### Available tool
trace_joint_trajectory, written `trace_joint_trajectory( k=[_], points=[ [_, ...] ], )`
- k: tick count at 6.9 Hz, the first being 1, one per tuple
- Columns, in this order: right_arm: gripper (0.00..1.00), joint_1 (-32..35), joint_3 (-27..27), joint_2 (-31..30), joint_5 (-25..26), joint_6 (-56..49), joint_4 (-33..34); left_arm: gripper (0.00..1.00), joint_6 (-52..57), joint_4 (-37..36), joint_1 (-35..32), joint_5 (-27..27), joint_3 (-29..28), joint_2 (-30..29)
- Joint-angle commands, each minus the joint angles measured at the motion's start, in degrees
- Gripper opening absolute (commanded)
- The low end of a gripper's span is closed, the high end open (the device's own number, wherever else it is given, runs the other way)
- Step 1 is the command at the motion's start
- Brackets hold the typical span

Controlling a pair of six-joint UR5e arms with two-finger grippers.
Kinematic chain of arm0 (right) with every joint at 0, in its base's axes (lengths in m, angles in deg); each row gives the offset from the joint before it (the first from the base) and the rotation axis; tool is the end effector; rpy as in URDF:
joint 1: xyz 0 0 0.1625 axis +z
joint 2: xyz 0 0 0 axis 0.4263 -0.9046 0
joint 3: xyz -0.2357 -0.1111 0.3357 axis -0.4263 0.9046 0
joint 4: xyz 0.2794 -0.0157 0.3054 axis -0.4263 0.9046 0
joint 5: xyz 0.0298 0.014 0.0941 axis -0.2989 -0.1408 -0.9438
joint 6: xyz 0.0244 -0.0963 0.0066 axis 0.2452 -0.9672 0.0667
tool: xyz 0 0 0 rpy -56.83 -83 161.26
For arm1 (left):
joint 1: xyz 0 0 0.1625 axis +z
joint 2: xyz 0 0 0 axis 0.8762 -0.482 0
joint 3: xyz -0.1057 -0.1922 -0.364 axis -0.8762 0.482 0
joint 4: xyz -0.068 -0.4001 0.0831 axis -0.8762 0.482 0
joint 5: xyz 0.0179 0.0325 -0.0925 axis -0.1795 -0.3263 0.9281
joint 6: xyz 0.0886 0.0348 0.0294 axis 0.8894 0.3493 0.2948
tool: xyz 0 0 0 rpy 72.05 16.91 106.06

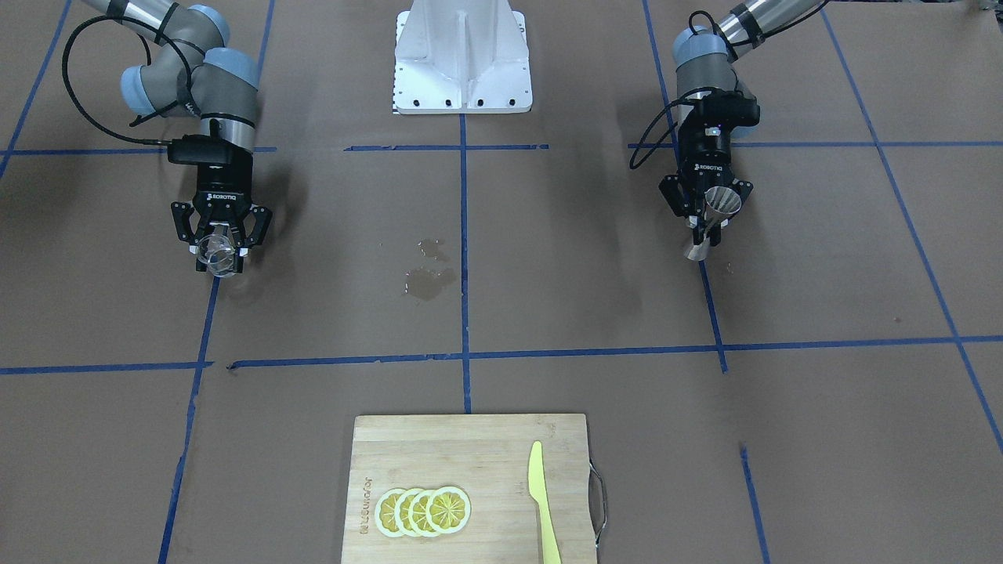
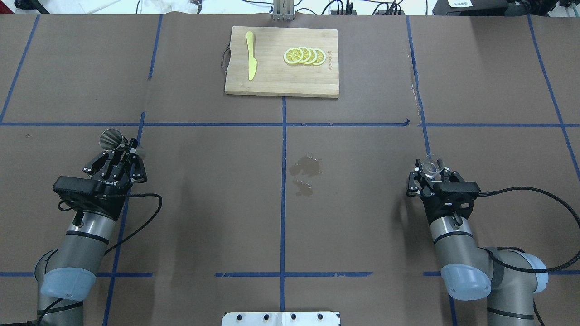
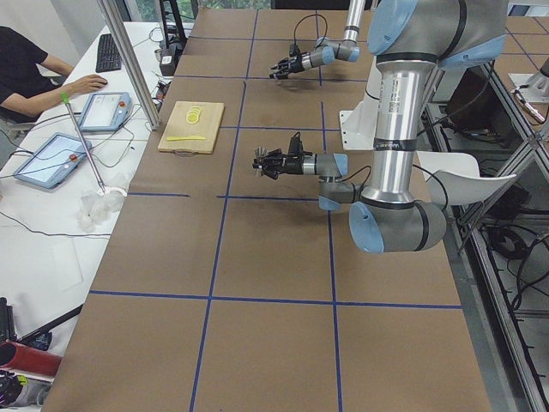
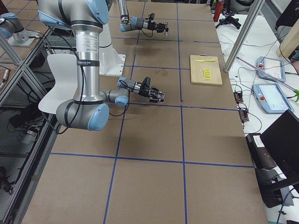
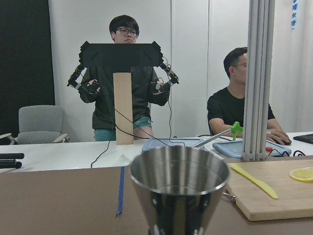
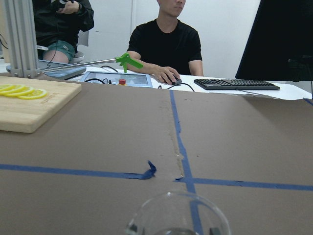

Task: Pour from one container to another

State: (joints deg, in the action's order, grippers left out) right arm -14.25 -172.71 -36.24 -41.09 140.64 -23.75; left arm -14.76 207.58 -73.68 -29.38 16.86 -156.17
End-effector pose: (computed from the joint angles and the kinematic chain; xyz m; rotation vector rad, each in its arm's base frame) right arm -0.4501 -0.3115 0.4888 1.1343 -0.5637 0.4146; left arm 0.4250 -0.3247 0.4494 1.3996 0.7374 -0.4749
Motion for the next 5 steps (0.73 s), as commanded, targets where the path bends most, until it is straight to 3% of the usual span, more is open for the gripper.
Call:
trace_joint_trajectory(
  k=[1, 2, 4, 5],
  points=[
    [0.0, 0.18, -1.07, 6.3, -0.08, -7.03, 0.15, 0.0, 0.11, -0.86, 0.37, 4.16, -0.57, -4.08],
    [0.0, 0.09, -1.16, 9.29, -0.17, -9.58, 0.41, 0.0, 0.37, -1.04, 0.45, 6.11, -0.92, -4.97],
    [0.0, -0.17, -3.08, 12.92, -0.34, -14.25, 0.85, 0.0, 15.51, -0.69, 1.68, 7.53, -1.44, -10.31],
    [0.0, -0.09, -4.57, 14.67, -1.39, -18.44, 0.86, 0.0, 15.93, -0.6, 1.68, 8.41, -3.97, -10.6]
  ],
)
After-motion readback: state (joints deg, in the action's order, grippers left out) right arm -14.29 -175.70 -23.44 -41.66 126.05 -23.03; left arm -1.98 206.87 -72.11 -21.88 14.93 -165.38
